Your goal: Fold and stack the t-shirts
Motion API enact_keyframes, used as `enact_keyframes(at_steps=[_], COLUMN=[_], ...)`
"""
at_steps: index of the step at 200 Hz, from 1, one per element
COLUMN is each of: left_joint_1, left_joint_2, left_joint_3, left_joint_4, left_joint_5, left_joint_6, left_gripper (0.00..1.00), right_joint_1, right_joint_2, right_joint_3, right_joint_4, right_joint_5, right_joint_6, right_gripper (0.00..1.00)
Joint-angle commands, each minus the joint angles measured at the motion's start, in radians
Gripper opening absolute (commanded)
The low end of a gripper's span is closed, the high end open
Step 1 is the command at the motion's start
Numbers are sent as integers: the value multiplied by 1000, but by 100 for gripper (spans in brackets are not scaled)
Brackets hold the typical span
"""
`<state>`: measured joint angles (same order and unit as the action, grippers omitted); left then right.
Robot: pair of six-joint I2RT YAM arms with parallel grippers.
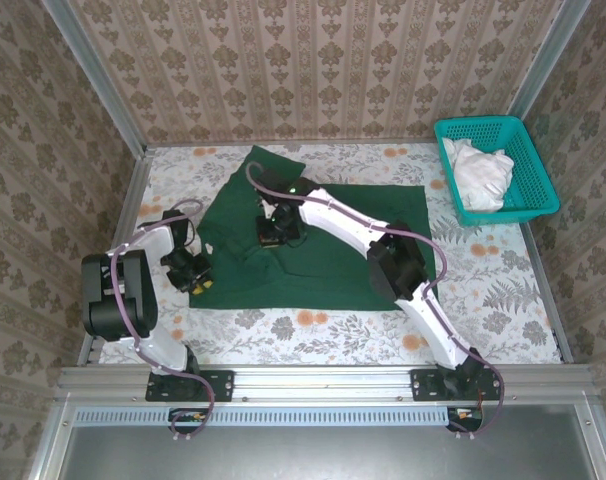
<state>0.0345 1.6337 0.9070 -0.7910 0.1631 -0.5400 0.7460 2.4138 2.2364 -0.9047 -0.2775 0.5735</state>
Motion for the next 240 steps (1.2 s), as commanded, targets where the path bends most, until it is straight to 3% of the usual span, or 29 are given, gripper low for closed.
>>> enact_keyframes(at_steps=[1,39,78,96,110,124,141,159,188,205,240], left_joint_1=[9,6,6,8,14,21,24,22,-9,-57,-206], left_joint_2=[24,23,-12,-32,-43,-60,-76,-112,-187,-220,-268], left_joint_3=[2,-9,-25,-21,-10,6,38,72,153,179,83], left_joint_4=[-8,-6,-19,-27,-40,-51,-78,-96,-141,-168,-117], left_joint_5=[-48,-72,-135,-167,-190,-198,-199,-175,-172,-133,-14], left_joint_6=[26,31,31,29,25,22,19,4,-2,6,-38], left_gripper=[20,19,19,19,19,21,30,45,57,55,48], right_joint_1=[-36,-82,-91,-94,-108,-137,-169,-197,-238,-265,-313], right_joint_2=[-18,5,-34,-56,-76,-125,-221,-339,-577,-712,-894], right_joint_3=[-11,-24,-152,-219,-261,-329,-421,-512,-805,-1000,-1270], right_joint_4=[28,16,64,77,58,85,131,155,241,275,198], right_joint_5=[-37,-31,-13,18,79,82,101,109,95,45,80], right_joint_6=[20,6,10,31,66,102,121,118,160,206,266], right_gripper=[0,0,1,12,31,39,57,62,61,54,45])
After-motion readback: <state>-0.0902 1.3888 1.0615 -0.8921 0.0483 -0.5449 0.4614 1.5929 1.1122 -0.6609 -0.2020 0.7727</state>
